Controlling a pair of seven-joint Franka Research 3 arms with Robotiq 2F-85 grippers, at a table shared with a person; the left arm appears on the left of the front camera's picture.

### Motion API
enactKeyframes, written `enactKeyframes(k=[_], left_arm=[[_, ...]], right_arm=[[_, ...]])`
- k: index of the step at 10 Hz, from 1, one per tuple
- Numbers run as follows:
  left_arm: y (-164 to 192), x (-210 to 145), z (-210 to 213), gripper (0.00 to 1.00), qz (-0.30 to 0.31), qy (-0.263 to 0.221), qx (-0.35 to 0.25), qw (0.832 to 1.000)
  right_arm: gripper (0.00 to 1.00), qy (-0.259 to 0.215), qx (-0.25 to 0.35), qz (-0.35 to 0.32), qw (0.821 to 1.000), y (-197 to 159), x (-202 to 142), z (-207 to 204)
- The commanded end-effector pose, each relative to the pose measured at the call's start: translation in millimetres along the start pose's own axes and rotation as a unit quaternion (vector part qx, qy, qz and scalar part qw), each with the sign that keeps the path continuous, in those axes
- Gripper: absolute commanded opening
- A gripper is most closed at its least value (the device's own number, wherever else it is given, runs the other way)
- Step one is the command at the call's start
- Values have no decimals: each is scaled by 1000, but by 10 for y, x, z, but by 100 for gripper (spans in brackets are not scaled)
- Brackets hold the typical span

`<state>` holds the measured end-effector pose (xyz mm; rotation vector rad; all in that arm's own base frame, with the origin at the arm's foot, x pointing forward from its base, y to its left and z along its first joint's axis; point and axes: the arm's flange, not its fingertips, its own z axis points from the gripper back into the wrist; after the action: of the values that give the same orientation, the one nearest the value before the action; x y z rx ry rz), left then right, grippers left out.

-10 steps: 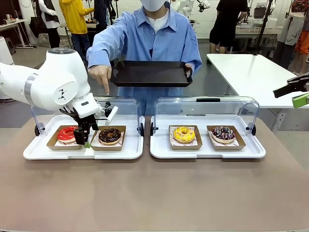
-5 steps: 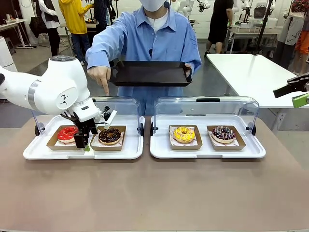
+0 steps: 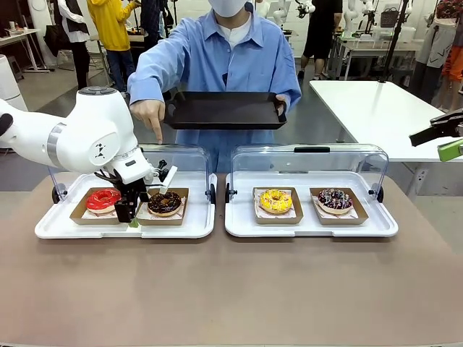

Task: Provide the desired donut to the person.
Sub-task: Pick up and lift the Paper togo box containing the Donut pointed at by the person.

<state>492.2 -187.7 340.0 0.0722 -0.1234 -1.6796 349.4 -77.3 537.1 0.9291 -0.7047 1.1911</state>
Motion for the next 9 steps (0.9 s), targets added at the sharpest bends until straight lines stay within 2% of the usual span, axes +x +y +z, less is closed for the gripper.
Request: enactKeyframes(k=[1,6,7,9], left_arm=[[54,-37,-55,100,4,-12,-7,1000],[61,-51,-117,100,11,-36,-23,999],[60,-50,-112,79,12,-39,-21,999],[61,-55,-111,20,11,-39,-23,999]], right_arm=[[100,-6,3,7,1000,3,-15,15],[100,-6,3,7,1000,3,-15,15],[100,-6,3,7,1000,3,-15,15],[100,-6,3,7,1000,3,-15,15]])
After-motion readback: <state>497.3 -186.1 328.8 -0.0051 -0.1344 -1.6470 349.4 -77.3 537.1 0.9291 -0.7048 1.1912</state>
